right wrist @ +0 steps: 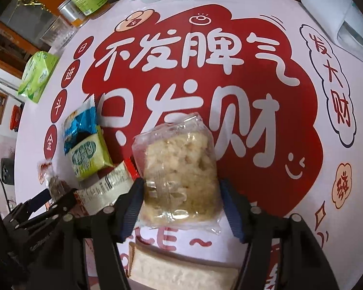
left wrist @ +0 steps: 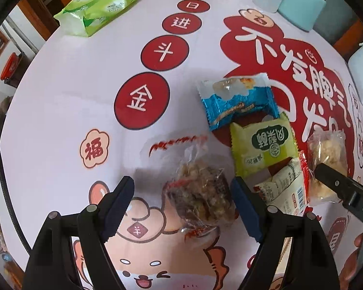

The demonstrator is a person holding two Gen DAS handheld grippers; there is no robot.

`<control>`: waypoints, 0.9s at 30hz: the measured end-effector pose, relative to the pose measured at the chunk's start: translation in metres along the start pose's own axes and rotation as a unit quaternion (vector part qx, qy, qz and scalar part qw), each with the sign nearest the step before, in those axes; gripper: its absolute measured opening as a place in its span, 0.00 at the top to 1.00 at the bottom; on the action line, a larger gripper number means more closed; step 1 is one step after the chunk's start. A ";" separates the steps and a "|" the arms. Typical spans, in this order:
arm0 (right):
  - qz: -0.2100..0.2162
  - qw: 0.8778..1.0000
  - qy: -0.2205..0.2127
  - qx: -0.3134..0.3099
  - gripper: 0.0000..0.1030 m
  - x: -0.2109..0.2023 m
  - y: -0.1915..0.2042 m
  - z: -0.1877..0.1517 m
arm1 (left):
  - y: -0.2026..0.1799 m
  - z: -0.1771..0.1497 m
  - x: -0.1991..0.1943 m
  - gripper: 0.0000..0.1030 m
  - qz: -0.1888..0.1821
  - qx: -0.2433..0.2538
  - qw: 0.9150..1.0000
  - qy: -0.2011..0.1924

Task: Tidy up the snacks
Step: 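Carry both bags over the white tray and release them inside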

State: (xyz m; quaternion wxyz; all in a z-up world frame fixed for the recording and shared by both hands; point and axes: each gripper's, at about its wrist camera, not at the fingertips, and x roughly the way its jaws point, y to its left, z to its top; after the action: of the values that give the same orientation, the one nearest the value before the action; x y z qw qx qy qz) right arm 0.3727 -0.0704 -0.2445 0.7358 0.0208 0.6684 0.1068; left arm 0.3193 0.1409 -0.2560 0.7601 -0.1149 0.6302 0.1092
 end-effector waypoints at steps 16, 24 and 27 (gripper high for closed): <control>0.016 0.997 -0.039 0.061 0.43 -0.065 -0.043 -0.047 | -0.016 -0.034 -0.036 0.49 -0.006 0.068 0.997 -0.023; 0.050 0.987 -0.117 0.095 0.42 -0.140 -0.045 -0.123 | -0.036 -0.080 -0.125 0.49 -0.055 0.148 0.983 -0.090; 0.058 0.981 -0.148 0.110 0.42 -0.165 -0.043 -0.162 | -0.042 -0.108 -0.157 0.49 -0.075 0.192 0.972 -0.115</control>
State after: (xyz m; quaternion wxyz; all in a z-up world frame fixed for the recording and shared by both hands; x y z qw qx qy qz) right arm 0.2042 -0.1613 -0.1076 0.8124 0.1565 0.5573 0.0707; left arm 0.2028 0.0635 -0.1190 0.8413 -0.0009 0.5374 -0.0587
